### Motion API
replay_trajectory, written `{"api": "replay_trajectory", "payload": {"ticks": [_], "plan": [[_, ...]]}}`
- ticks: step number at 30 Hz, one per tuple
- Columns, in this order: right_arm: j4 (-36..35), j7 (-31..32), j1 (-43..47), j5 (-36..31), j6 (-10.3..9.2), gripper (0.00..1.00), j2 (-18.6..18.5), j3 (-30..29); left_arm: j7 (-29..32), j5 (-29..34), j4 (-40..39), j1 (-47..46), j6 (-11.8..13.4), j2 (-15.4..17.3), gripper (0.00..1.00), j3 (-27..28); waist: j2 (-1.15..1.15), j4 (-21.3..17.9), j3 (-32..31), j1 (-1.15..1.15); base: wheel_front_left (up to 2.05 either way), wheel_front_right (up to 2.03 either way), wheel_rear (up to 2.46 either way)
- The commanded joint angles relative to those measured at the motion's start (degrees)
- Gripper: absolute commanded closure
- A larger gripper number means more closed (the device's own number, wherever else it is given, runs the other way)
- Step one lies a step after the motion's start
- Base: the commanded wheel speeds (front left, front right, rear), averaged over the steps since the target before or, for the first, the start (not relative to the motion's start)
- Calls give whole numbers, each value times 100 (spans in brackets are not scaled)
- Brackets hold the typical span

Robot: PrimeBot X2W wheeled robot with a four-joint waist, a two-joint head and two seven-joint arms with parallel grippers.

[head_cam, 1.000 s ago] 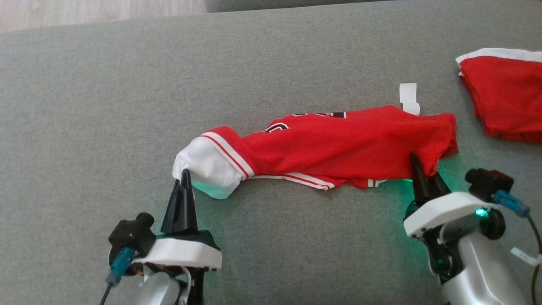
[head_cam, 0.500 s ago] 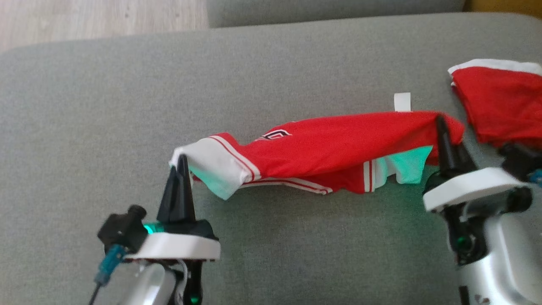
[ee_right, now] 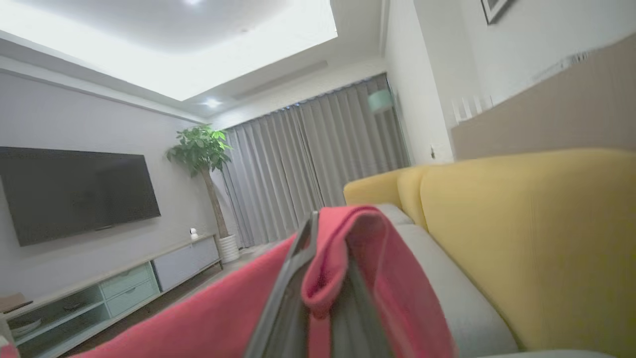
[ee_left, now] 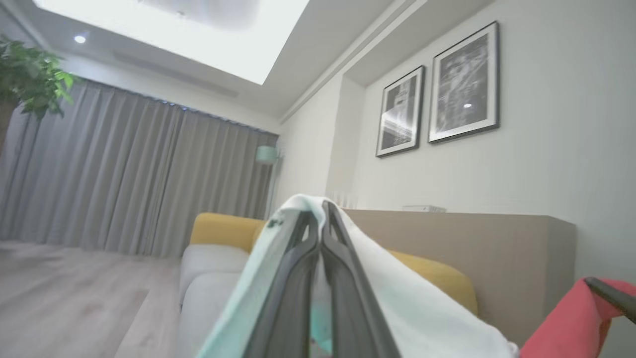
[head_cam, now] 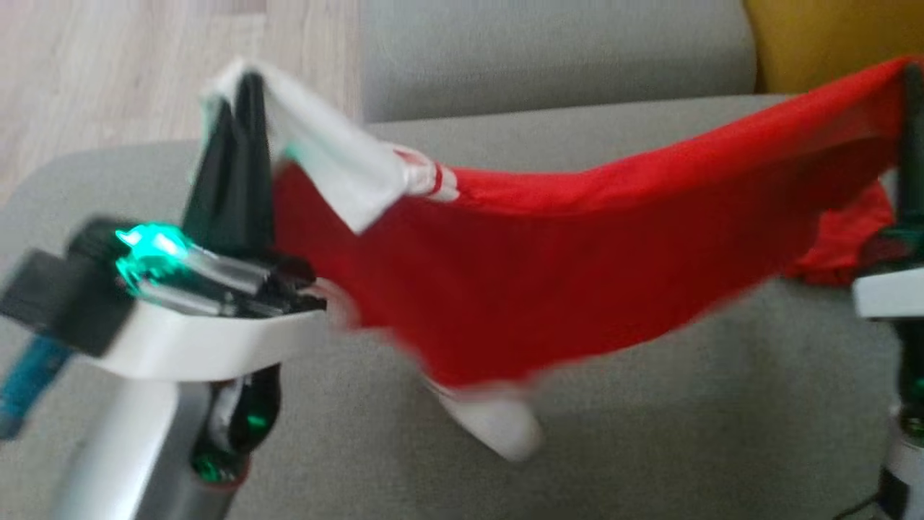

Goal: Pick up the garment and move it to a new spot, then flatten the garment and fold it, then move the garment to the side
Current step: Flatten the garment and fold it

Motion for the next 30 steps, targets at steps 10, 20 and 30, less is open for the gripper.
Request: {"api": "replay_trajectory", "payload": {"ticks": [10,20,30], "plan": [[-1785,1142,-394,-241,42,100,-64,-256,1104,25,-1522,-1184,160,538,100,442,0,-38,-60,1,0,0,0],[-641,1491,-1228,-502,42,100,-27,31,1518,-56,-384,-2484,-159,740,100,540,0,-140,1030,1,0,0,0],[2062,872,-4170,-1435,42,100,-125,354,1353,653,2313,-5146,-691,704,100,255,0,-265,1920,1,0,0,0]]}}
